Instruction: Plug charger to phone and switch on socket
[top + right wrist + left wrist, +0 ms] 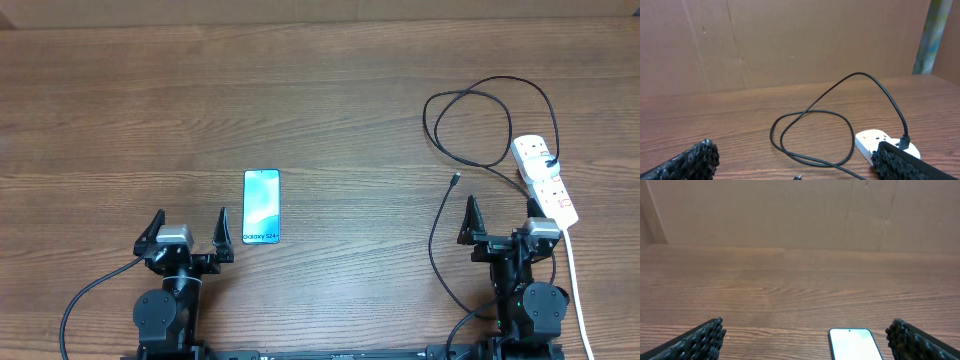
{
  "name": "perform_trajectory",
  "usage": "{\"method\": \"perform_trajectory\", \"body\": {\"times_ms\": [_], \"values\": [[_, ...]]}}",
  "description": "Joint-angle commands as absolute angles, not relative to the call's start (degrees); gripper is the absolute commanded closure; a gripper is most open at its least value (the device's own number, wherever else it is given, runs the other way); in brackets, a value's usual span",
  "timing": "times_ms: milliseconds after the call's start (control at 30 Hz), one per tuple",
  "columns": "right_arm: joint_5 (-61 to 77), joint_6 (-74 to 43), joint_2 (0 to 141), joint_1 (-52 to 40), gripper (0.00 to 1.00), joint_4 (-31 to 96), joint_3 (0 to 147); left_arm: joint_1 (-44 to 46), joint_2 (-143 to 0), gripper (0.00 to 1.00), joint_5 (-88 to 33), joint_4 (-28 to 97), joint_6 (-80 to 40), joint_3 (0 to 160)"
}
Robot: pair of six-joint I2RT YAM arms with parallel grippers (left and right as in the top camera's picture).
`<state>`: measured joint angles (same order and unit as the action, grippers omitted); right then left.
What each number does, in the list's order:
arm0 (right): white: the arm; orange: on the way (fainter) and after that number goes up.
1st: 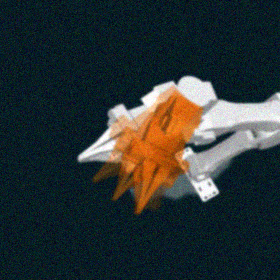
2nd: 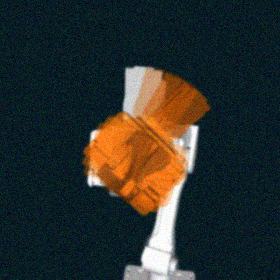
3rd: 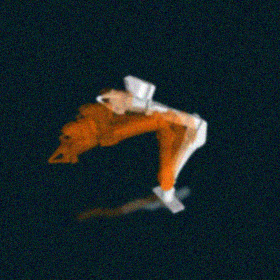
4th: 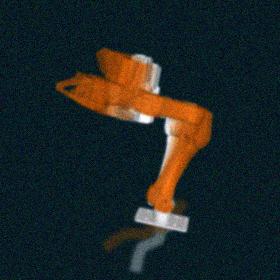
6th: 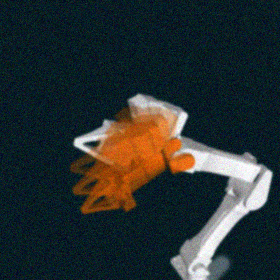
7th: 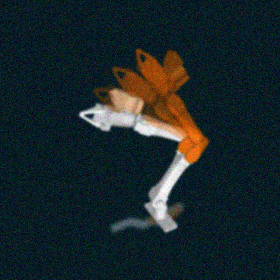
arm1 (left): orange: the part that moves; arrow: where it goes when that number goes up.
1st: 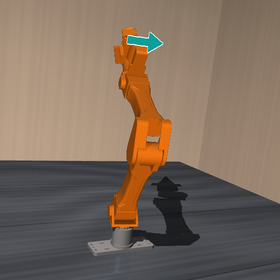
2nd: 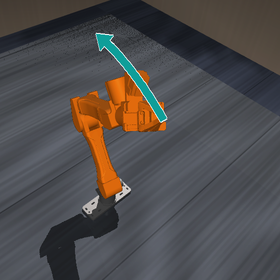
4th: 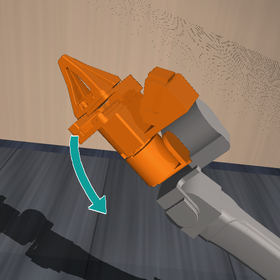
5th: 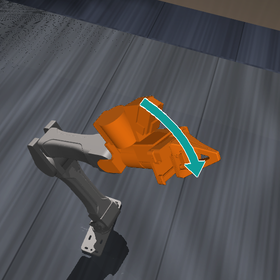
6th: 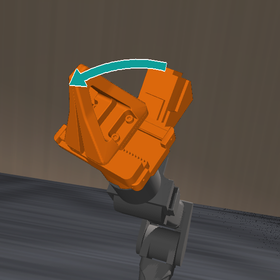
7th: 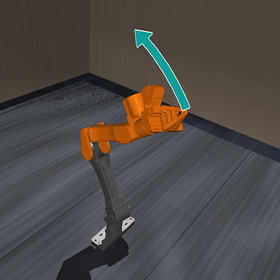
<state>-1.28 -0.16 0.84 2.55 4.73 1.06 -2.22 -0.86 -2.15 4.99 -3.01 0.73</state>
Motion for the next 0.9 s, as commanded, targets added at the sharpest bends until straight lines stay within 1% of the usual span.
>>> {"method": "perform_trajectory", "body": {"times_ms": [0,233,367,500,633,867], "values": [[-0.93,0.08,0.16,2.74,0.00,4.62,0.45,-2.31,-0.47,0.00,-4.12,6.50,-3.84,1.41],[-0.93,0.08,0.16,2.74,0.00,4.62,0.45,-2.31,-0.47,0.00,-4.16,6.92,-3.86,1.67],[-0.93,0.08,0.16,2.74,0.00,4.62,0.45,-2.28,-0.64,0.00,-4.60,9.32,-3.84,3.64],[-0.93,0.08,0.16,2.74,0.00,4.62,0.45,-2.22,-2.42,0.00,-4.99,14.13,-3.81,9.28],[-0.93,0.08,0.16,2.74,0.00,4.62,0.45,-2.22,-7.49,0.00,-5.02,18.46,-3.14,16.43],[-0.93,0.08,0.16,2.74,0.00,4.62,0.45,-2.22,-25.54,0.00,-7.81,25.32,-3.18,32.21]]}}
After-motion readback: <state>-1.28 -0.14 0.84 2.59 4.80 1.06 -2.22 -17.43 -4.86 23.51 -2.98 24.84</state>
